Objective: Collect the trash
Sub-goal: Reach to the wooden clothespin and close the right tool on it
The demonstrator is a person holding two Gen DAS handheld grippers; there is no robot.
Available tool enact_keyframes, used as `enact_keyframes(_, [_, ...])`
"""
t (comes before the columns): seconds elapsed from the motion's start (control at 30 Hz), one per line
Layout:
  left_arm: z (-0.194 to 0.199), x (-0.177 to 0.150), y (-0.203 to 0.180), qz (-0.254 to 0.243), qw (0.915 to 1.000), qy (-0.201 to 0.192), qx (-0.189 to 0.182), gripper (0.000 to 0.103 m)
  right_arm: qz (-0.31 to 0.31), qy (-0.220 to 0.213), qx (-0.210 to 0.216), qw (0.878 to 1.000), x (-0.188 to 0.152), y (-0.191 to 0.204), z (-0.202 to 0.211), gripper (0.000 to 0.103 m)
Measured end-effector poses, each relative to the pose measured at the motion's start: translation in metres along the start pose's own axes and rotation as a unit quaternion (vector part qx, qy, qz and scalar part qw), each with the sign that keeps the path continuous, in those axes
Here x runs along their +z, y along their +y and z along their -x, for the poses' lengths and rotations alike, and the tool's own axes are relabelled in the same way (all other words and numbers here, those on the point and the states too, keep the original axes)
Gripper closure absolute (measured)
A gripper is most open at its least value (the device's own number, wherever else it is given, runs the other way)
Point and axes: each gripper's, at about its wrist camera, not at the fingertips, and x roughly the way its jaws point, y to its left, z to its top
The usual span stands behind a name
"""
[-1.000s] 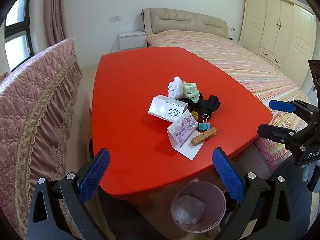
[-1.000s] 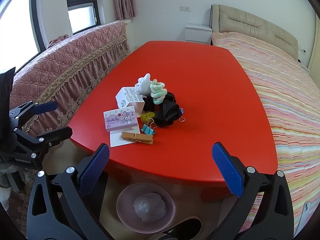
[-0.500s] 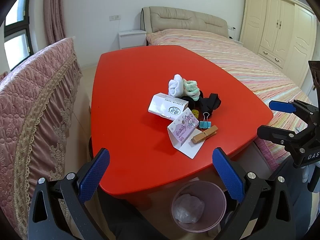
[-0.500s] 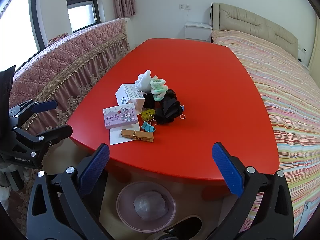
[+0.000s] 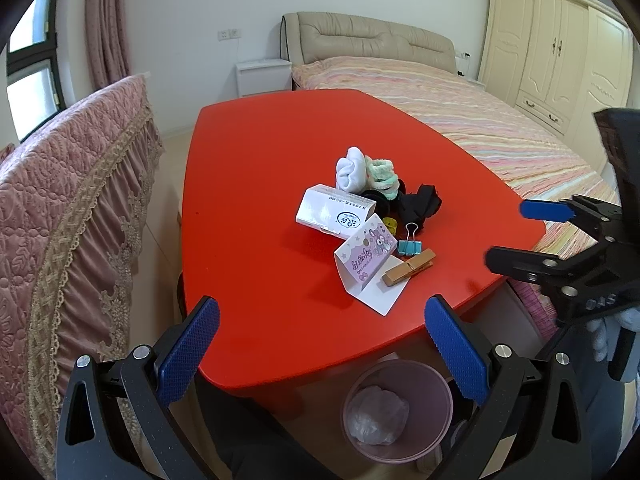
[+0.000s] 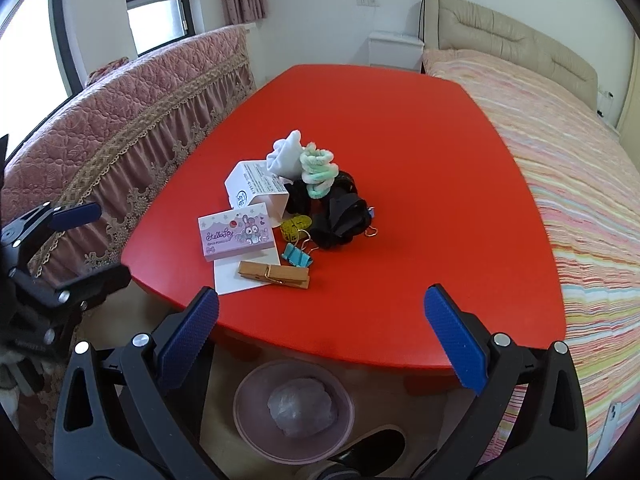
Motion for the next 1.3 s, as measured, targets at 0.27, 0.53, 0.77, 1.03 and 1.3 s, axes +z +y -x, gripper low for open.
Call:
enact_keyframes(0.27, [-0.001, -0.007, 0.003, 0.003, 1.0000, 0.007, 0.002, 0.005, 0.000, 0.048, -0.013, 0.999, 0.011, 0.016, -0.044, 0.003])
enact_keyframes(0.53, [-0.002, -0.013, 0.009, 0.011, 0.9998, 0.014, 0.003, 0.005, -0.001, 0.074, -0.021, 0.997, 0.013, 0.031, -0.074, 0.003])
enact_keyframes(0.77, [-0.006, -0.017, 0.011, 0.018, 0.9997, 0.020, -0.001, 0.005, 0.002, 0.079, -0.027, 0.996, 0.009, 0.038, -0.086, 0.017])
enact_keyframes(1.03, [-0.007, -0.019, 0.014, 0.023, 0.9995, 0.021, -0.005, 0.005, 0.000, 0.075, -0.019, 0.997, 0.008, 0.038, -0.087, 0.042])
enact_keyframes(1.3, [-0.008, -0.016, 0.015, 0.020, 0.9995, 0.022, -0.007, 0.005, -0.003, 0.062, -0.009, 0.998, 0.004, 0.028, -0.068, 0.043])
